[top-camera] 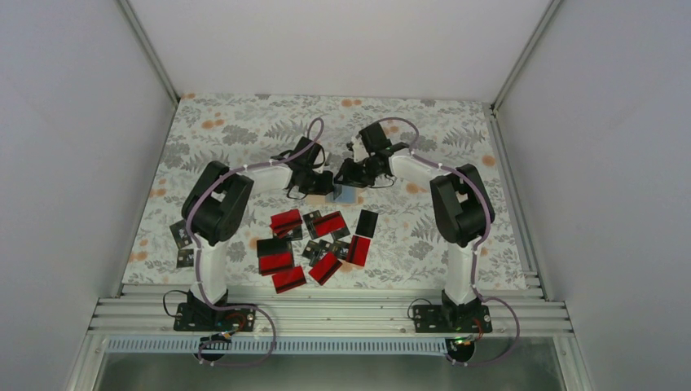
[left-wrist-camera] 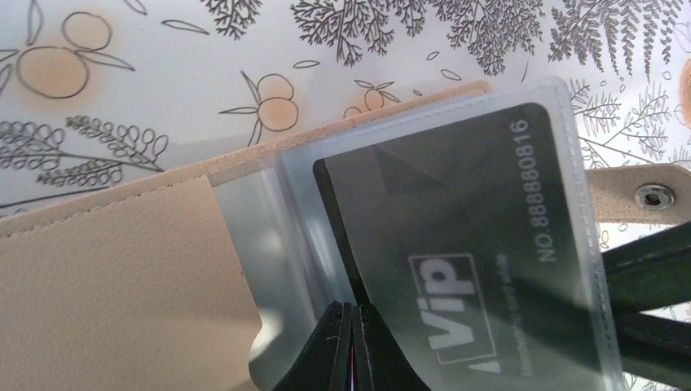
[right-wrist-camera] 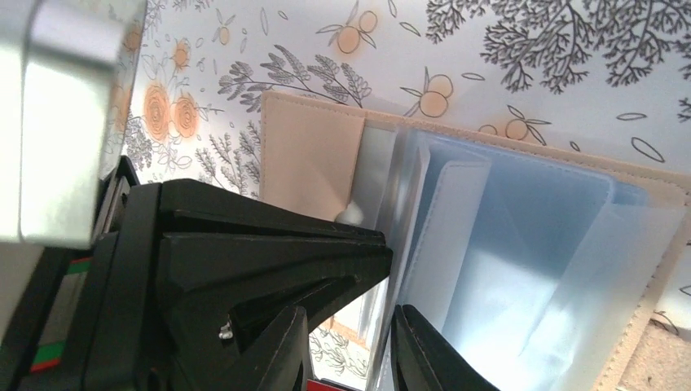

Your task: Put the credit cards into the card holder

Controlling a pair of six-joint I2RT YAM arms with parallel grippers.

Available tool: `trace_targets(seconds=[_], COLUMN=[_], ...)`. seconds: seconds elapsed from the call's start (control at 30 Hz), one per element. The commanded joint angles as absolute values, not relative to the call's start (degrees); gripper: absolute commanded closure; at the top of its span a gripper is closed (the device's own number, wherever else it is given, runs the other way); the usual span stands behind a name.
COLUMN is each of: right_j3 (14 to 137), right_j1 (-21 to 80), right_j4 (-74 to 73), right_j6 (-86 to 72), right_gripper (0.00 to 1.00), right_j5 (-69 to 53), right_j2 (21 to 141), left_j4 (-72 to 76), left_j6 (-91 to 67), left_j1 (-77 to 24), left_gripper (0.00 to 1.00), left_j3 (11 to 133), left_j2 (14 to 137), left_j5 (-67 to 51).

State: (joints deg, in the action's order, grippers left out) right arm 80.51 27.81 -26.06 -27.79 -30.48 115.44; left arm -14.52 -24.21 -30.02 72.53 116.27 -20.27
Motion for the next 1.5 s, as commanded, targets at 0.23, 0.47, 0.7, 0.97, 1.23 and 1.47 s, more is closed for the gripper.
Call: trace_targets(seconds=[0.23, 0.47, 0.7, 0.97, 1.23, 1.47], right_j3=[84.04, 85.61, 87.69, 95.45, 99.92, 97.22], right_j1=[29.17, 29.66, 30.75, 34.29, 35.94, 35.87], right_j4=[-27.59, -28.54, -29.28, -30.23, -29.99, -31.08], right_j6=[-27.07, -26.90, -27.17, -27.88, -27.57, -25.44], right_gripper=[0.72, 0.72, 0.71, 0.70, 0.70, 0.69], right_j5=[-30.95, -30.77, -30.68, -33.53, -38.57, -34.42], right_j2=[117.03, 117.97, 119.46, 125.29, 127.94, 123.68], left_j4=[-18.06, -19.59, -18.88, -17.86, -18.16, -17.59], left_j6=[-24.04, -23.91, -24.23, -24.98, -25.19, -25.57], left_j1=[-29.41, -28.46, -26.72, -24.92, -23.95, -24.05], left_gripper=[0.98, 0.97, 0.97, 0.97, 0.95, 0.91], left_j3=[71.86, 70.18, 66.03, 58.52, 52.39, 49.54], left_j2=[109.81, 105.41, 100.44, 93.62, 85.77, 82.88], left_j5=[-15.12, -11.19, -8.41, -5.75, -3.31, -4.62])
